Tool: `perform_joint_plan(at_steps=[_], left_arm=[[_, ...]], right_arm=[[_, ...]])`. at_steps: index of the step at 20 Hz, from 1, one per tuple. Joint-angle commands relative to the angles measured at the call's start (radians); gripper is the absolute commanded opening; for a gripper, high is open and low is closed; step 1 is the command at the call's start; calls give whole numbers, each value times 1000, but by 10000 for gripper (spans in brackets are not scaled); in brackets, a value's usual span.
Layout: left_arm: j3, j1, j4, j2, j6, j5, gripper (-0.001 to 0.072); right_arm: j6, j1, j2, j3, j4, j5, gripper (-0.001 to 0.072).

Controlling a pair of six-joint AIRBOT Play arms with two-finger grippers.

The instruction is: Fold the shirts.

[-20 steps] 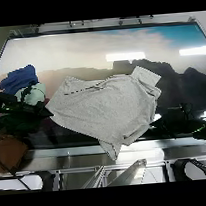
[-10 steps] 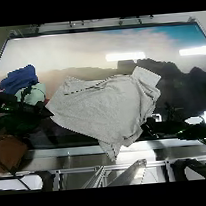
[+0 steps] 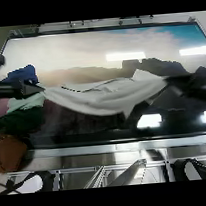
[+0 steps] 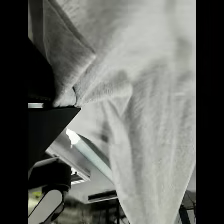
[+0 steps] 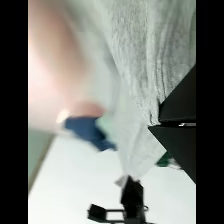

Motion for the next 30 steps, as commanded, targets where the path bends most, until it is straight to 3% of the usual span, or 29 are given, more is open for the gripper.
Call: perform_joint_plan(at_steps=[1,5,8,10,14,18,20,23,26,27,28,29,30], left_arm=[[148,17,-148,256,-8,33,26],[338,173,-151,553,-76,-35,27],[457,248,-135,649,-74,-79,28],[483,247,-100,617,-82,-59,28],[288,247,-100,473,-109,14,28],[5,231,-93,276,-71,9,28],[-115,153,-89,139,18,-48,27],[-192,-18,-91,-97,115,-239,20],[-80,-148,-92,-346,157,-360,13],[-14,-175,-92,-406,161,-356,60],[57,-198,-92,-453,152,-352,272],[126,-211,-92,-487,122,-351,347],[185,-216,-89,-507,94,-347,348]], right_arm=[[15,-227,87,267,171,221,13],[-1,-179,81,452,397,225,13],[5,-178,69,581,398,206,13],[26,-174,51,618,298,163,13],[148,-105,-20,579,-156,37,13],[128,80,-166,354,-237,-125,14],[67,189,-283,233,-246,-309,14],[-32,283,-528,177,-233,-549,14],[-246,275,-751,213,-31,-610,13],[-315,264,-797,233,32,-605,14],[-343,255,-824,254,68,-596,106],[-344,243,-837,279,80,-585,329],[-344,225,-838,306,67,-560,354]])
